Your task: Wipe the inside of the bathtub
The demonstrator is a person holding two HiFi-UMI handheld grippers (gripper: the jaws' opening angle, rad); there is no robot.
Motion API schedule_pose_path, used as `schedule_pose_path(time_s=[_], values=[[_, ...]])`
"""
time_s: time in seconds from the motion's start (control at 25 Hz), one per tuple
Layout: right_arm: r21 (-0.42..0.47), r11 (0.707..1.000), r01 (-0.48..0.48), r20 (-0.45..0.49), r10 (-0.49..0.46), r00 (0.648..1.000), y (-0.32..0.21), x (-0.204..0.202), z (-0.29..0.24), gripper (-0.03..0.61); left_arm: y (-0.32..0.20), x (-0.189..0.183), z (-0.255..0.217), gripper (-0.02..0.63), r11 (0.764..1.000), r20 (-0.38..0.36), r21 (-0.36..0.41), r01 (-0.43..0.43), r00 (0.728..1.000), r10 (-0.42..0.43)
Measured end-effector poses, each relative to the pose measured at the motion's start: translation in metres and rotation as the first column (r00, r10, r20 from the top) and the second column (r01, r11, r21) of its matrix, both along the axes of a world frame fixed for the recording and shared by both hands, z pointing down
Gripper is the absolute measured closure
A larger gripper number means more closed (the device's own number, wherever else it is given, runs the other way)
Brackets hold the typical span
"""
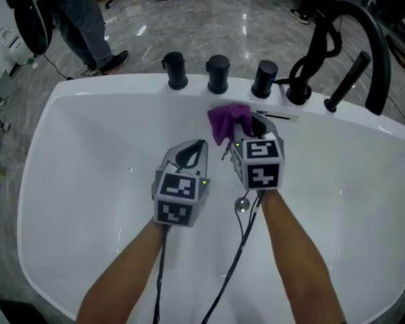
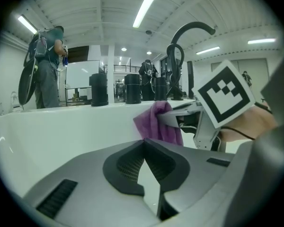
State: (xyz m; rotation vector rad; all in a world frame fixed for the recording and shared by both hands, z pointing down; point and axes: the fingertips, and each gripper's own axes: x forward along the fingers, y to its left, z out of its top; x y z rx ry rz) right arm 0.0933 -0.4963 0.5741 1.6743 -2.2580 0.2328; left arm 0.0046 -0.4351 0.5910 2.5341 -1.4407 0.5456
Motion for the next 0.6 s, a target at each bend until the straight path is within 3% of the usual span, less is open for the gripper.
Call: schedule_pose_path(time_s=[0.16,0.4,0.6], values=[[0.004,0.996,-0.087,0.037,0.087,0.996,0.006,0.039,-0.002,0.517,-0.003,0.003,-0.001,0.607,1.000,-0.033,-0.007,0.006,0.999,-0.006],[-0.012,0.973,-0.231,0.046,0.231,0.972,0.004,0.031,0.001,0.522,-0.004,-0.036,-0.004,0.607,0.999,-0.033,-0.034,0.037,0.999,-0.038],[-0.038,0.981,-0.190,0.026,0.191,0.981,0.000,0.001,0.004,0.523,-0.003,-0.050,-0.006,0.607,0.997,-0.023,-0.051,0.062,0.998,-0.063]])
